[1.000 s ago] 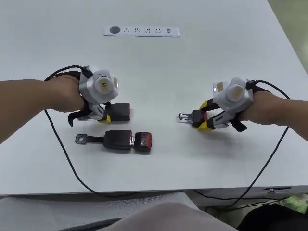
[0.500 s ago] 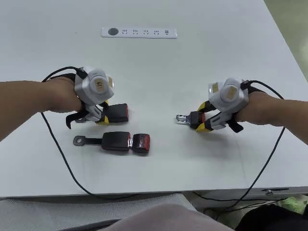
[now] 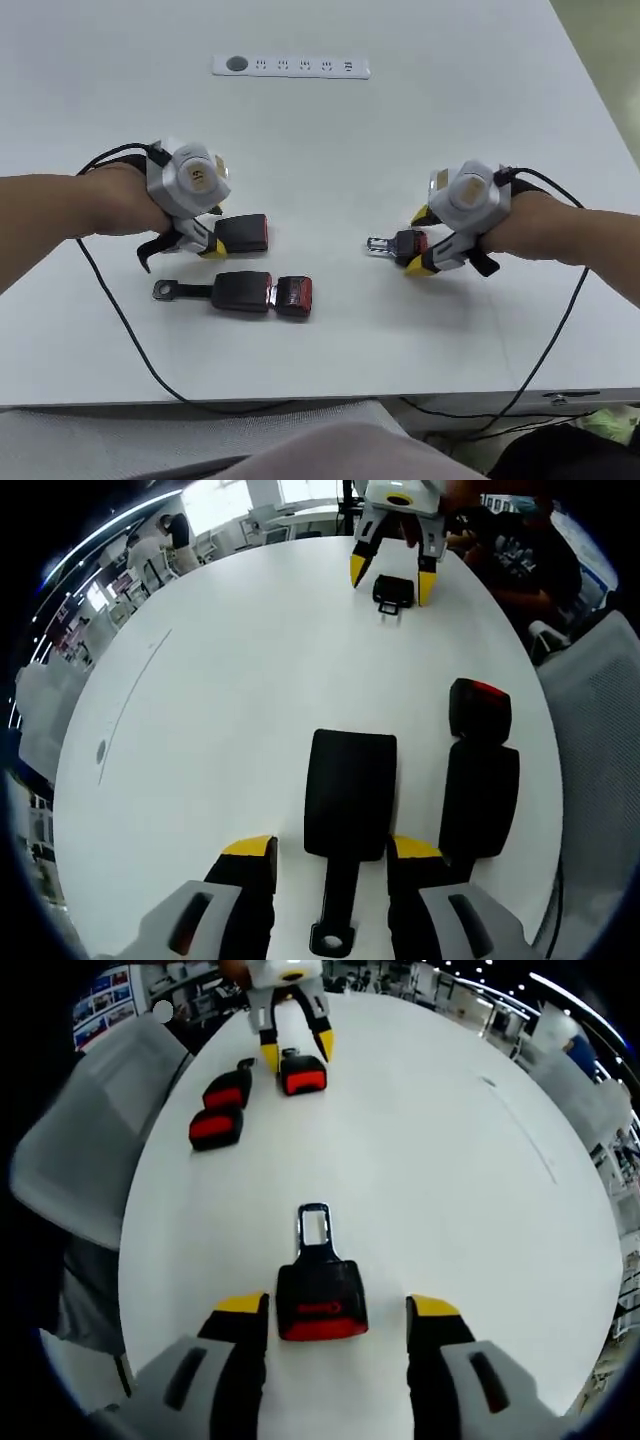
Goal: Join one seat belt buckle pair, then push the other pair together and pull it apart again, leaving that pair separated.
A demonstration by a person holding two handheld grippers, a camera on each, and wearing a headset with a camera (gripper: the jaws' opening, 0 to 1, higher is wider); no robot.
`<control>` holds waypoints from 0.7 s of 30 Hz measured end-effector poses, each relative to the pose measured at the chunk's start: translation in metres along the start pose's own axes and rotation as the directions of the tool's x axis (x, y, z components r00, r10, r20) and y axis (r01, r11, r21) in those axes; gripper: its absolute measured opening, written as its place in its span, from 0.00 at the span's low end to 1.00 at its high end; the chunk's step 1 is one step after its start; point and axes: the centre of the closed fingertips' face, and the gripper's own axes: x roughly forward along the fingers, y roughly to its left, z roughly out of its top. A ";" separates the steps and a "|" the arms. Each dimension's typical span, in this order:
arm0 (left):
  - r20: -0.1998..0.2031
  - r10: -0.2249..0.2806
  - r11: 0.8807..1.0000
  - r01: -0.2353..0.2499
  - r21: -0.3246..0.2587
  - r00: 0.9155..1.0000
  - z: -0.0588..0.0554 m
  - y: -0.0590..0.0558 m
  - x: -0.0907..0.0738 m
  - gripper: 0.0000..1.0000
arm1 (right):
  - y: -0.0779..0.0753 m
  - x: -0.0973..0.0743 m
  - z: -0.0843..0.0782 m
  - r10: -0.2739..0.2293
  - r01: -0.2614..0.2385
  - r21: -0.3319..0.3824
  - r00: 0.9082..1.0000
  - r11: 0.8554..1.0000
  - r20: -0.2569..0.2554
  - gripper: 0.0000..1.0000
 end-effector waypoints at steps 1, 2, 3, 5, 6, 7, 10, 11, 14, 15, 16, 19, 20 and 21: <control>0.000 0.001 1.000 -0.001 0.001 1.000 0.000 0.000 -0.001 0.48 | 0.000 -0.001 0.000 0.000 0.000 0.008 1.000 1.000 0.003 0.60; 0.008 0.008 1.000 -0.008 0.007 1.000 0.001 0.001 -0.006 0.50 | 0.000 -0.004 0.002 -0.004 0.004 0.021 1.000 1.000 0.014 0.59; 0.025 0.019 1.000 -0.019 0.000 1.000 0.004 0.003 -0.009 0.51 | 0.000 -0.006 0.003 -0.008 0.007 0.031 1.000 0.999 0.024 0.58; 0.056 0.037 0.999 -0.035 -0.032 0.998 0.008 0.006 -0.017 0.51 | 0.001 -0.011 0.006 -0.019 0.016 0.057 0.999 0.998 0.049 0.58; 0.059 0.043 0.998 -0.041 -0.037 0.997 0.007 0.006 -0.021 0.52 | 0.003 -0.014 0.006 -0.019 0.015 0.072 0.998 0.997 0.056 0.59; 0.059 0.043 0.998 -0.041 -0.038 0.997 0.006 0.005 -0.024 0.52 | 0.004 -0.015 0.005 -0.023 0.019 0.078 0.998 0.997 0.055 0.59; 0.071 0.058 0.998 -0.056 -0.036 0.996 0.006 0.000 -0.035 0.58 | 0.011 -0.020 0.006 -0.029 0.022 0.094 0.997 0.995 0.073 0.60; 0.089 0.070 0.997 -0.066 -0.044 0.994 0.006 -0.001 -0.041 0.59 | 0.015 -0.023 0.007 -0.029 0.020 0.106 0.996 0.994 0.089 0.60; 0.117 0.101 0.992 -0.091 -0.091 0.988 0.003 -0.003 -0.052 0.62 | 0.023 -0.030 0.011 -0.036 0.022 0.122 0.993 0.992 0.113 0.61; 0.133 0.110 0.988 -0.094 -0.119 0.985 0.000 -0.005 -0.056 0.63 | 0.023 -0.033 0.014 -0.053 0.033 0.152 0.990 0.988 0.132 0.61; 0.137 0.112 0.986 -0.094 -0.135 0.984 -0.004 -0.006 -0.058 0.65 | 0.023 -0.035 0.018 -0.065 0.038 0.173 0.986 0.984 0.154 0.62; 0.182 0.156 0.973 -0.119 -0.198 0.971 -0.015 -0.006 -0.069 0.68 | 0.029 -0.043 0.029 -0.089 0.038 0.231 0.972 0.972 0.216 0.67; 0.188 0.160 0.970 -0.119 -0.210 0.969 -0.016 -0.006 -0.071 0.69 | 0.032 -0.046 0.034 -0.091 0.039 0.209 0.965 0.977 0.246 0.69; 0.213 0.170 0.963 -0.117 -0.243 0.962 -0.018 -0.008 -0.076 0.71 | 0.035 -0.049 0.033 -0.100 0.045 0.222 0.965 0.974 0.243 0.69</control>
